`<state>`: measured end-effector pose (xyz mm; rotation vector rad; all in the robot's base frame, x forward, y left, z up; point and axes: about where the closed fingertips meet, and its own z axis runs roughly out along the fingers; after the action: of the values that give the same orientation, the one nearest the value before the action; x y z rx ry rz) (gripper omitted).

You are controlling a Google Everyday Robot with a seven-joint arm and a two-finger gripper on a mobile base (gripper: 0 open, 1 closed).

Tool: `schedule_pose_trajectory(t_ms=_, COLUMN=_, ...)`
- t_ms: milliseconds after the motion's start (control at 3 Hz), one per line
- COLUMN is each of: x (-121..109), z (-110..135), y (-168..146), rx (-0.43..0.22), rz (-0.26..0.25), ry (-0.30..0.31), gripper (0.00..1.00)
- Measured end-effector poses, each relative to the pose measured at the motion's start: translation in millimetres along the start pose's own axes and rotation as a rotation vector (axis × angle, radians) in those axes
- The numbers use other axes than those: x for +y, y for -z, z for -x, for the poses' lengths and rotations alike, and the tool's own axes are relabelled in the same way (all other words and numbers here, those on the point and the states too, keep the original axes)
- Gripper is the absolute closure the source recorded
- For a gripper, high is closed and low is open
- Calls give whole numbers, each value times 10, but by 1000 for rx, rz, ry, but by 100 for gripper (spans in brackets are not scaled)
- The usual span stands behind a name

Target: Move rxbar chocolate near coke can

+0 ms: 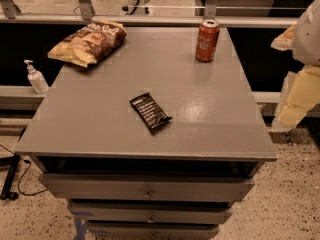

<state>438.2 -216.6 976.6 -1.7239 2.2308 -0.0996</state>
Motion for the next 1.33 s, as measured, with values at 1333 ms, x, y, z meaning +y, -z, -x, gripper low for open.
schedule_pose_trajectory(t_ms=1333, x=-282, z=718, y=-591, rx=-346, rz=142, ry=-63, gripper=0)
